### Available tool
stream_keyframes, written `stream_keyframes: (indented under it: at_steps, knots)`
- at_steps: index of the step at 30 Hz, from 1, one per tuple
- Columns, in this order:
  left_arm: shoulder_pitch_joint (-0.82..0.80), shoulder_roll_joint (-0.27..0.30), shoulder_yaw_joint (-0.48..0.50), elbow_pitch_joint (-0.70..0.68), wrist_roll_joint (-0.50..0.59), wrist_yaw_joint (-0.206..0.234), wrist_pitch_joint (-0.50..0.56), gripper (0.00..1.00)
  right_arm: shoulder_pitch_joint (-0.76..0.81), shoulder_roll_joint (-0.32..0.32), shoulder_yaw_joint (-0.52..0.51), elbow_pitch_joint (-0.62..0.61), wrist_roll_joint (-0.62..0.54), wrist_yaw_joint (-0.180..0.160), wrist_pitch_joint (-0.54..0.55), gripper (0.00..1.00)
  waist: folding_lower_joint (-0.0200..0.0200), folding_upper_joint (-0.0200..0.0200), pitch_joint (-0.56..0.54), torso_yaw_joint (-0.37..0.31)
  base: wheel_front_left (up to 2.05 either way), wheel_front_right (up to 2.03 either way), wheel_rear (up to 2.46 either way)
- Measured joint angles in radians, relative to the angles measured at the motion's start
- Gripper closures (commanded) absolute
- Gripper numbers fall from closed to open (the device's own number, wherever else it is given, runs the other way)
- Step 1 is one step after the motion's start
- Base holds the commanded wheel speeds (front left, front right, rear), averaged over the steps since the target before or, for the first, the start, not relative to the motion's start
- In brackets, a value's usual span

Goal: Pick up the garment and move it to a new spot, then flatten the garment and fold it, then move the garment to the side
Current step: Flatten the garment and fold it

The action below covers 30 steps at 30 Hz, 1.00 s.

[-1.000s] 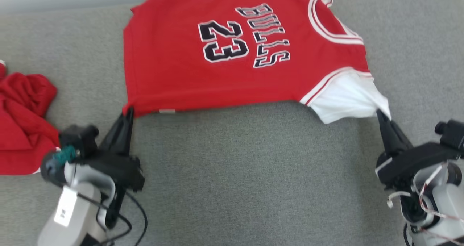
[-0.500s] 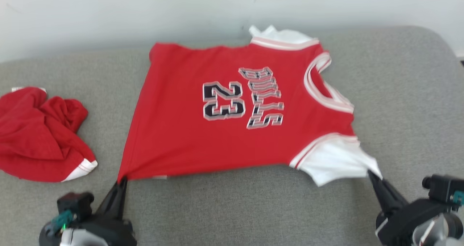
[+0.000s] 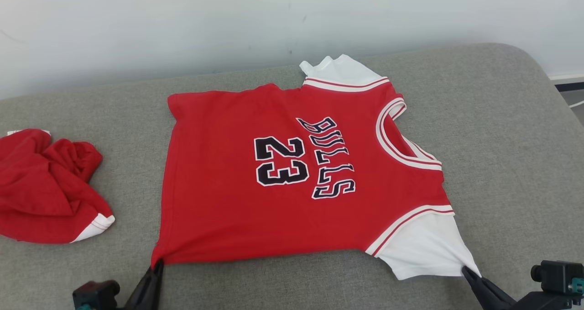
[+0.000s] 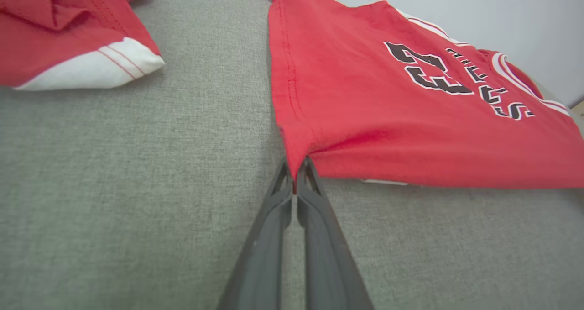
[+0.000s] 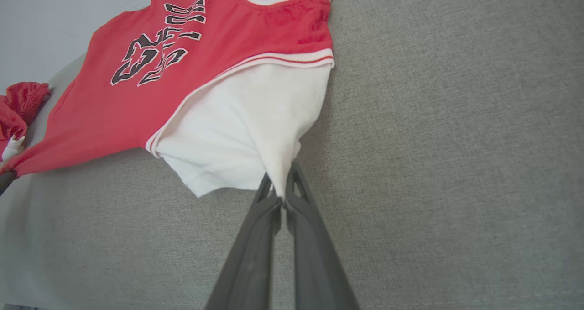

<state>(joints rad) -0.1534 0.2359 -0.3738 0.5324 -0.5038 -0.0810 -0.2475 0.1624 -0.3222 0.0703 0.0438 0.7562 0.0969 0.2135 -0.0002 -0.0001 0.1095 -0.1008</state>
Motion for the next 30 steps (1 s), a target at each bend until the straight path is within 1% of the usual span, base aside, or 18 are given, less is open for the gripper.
stream_keyframes:
  at_steps: [3, 6, 9, 11, 16, 17, 18, 19, 20, 25, 26, 30]
  knots:
    - [0.024, 0.0, -0.003, -0.008, 0.0, 0.001, 0.0, 1.0, 0.009, -0.001, 0.0, -0.009, 0.002, 0.0, 0.017, 1.0, 0.0, 0.0, 0.001, -0.002, 0.0, 0.0, 0.0]
    - [0.044, 0.0, -0.004, -0.01, 0.001, 0.002, 0.0, 1.0, 0.016, -0.001, 0.003, -0.009, 0.005, -0.01, 0.037, 1.0, 0.0001, 0.0001, 0.002, -0.003, 0.0, 0.0, 0.0]
    - [0.061, -0.001, -0.006, -0.016, 0.002, 0.003, 0.0, 1.0, 0.025, -0.002, 0.0, -0.015, 0.009, -0.023, 0.046, 1.0, 0.0001, 0.0001, 0.005, 0.0, 0.0, 0.0, 0.0]
    - [0.074, -0.001, -0.007, -0.018, 0.002, 0.012, 0.0, 1.0, 0.035, -0.001, -0.002, -0.015, 0.009, -0.033, 0.053, 1.0, 0.0002, 0.0001, 0.008, 0.003, 0.0, 0.0, 0.0]
    - [0.091, -0.002, -0.006, -0.03, 0.002, 0.012, 0.0, 1.0, 0.038, -0.001, -0.007, -0.016, 0.009, -0.052, 0.064, 1.0, 0.0001, 0.0001, 0.012, 0.014, 0.0, 0.0, 0.0]
    - [0.09, -0.002, -0.006, -0.032, 0.002, 0.012, 0.0, 0.67, 0.038, -0.001, -0.008, -0.016, 0.009, -0.058, 0.064, 1.0, 0.0002, 0.0001, 0.012, 0.017, 0.0, 0.0, 0.0]
    - [0.09, -0.003, -0.004, -0.034, 0.002, 0.012, 0.0, 0.05, 0.035, -0.001, -0.005, -0.016, 0.008, -0.061, 0.065, 0.68, 0.0002, 0.0001, 0.013, 0.02, 0.0, 0.0, 0.0]
    - [0.09, -0.003, -0.004, -0.035, 0.002, 0.012, 0.0, 0.0, 0.032, -0.001, 0.0, -0.016, 0.006, -0.062, 0.068, 0.45, 0.0002, 0.0001, 0.013, 0.022, 0.0, 0.0, 0.0]
    - [0.09, -0.003, -0.005, -0.037, 0.002, 0.012, -0.001, 0.0, 0.032, 0.0, 0.003, -0.016, 0.006, -0.062, 0.068, 0.0, 0.0002, 0.0001, 0.013, 0.023, 0.0, 0.0, 0.0]
    - [0.091, -0.002, -0.004, -0.038, 0.002, 0.012, -0.001, 0.0, 0.032, 0.001, 0.005, -0.004, -0.003, -0.073, 0.068, 0.0, 0.0001, 0.0001, 0.013, 0.027, 0.0, 0.0, 0.0]
    - [0.092, -0.002, -0.001, -0.039, 0.002, 0.012, -0.001, 0.0, 0.032, 0.002, 0.004, -0.004, -0.006, -0.08, 0.067, 0.0, 0.0002, 0.0001, 0.013, 0.028, 0.0, 0.0, 0.0]
    - [0.094, 0.001, 0.029, -0.078, -0.009, 0.012, -0.001, 0.0, 0.021, 0.01, -0.015, -0.009, -0.021, -0.097, 0.029, 0.0, 0.0002, 0.0001, 0.011, 0.032, 0.0, 0.0, 0.0]
